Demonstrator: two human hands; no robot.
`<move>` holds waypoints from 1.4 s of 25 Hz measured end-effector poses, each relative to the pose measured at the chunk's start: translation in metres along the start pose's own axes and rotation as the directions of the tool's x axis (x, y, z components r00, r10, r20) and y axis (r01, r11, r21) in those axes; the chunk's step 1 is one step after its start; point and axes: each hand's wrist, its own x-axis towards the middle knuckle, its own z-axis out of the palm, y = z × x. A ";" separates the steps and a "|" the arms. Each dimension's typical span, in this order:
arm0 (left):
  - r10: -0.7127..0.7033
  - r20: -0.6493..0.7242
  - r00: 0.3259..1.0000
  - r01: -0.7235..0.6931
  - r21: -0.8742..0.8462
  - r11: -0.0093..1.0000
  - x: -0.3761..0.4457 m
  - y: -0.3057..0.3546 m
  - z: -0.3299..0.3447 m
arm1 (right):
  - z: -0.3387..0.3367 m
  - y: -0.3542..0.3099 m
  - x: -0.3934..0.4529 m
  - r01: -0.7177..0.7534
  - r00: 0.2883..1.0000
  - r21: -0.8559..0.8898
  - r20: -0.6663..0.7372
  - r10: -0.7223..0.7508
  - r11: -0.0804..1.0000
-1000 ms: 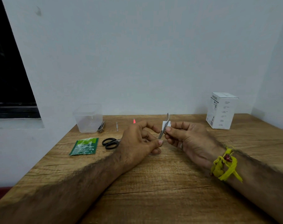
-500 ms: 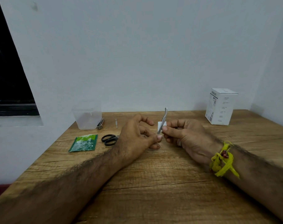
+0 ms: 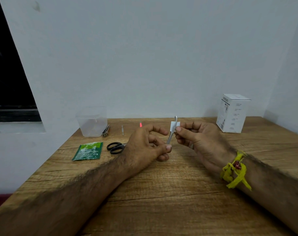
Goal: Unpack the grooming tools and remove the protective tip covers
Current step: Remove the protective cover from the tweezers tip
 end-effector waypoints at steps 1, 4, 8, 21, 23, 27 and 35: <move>0.005 0.003 1.000 -0.005 0.009 1.000 0.000 0.000 0.000 | 0.000 0.001 -0.001 0.014 1.000 -0.036 0.001 -0.014 0.999; 0.017 -0.004 1.000 -0.017 0.001 1.000 -0.001 -0.001 0.000 | 0.000 0.001 -0.001 0.024 1.000 -0.075 0.009 -0.023 0.997; 0.008 0.004 1.000 -0.008 -0.021 1.000 0.000 -0.002 -0.001 | -0.001 -0.001 0.002 0.027 1.000 -0.009 -0.008 -0.027 1.000; 0.038 0.040 0.998 -0.039 0.015 0.999 0.005 -0.011 0.001 | 0.000 -0.003 0.001 0.089 0.995 -0.020 0.046 -0.088 0.996; 0.054 0.065 0.996 -0.054 -0.003 0.999 0.004 -0.010 0.001 | -0.001 -0.003 0.001 0.068 0.996 0.011 0.048 -0.069 0.998; 0.057 0.055 0.997 -0.055 -0.039 0.998 0.003 -0.006 -0.001 | -0.004 -0.003 0.006 0.030 0.997 0.141 -0.076 -0.019 0.990; 0.024 0.080 0.997 -0.024 0.001 1.000 0.001 -0.003 0.003 | 0.000 -0.004 0.005 0.050 0.994 0.093 -0.106 -0.040 0.994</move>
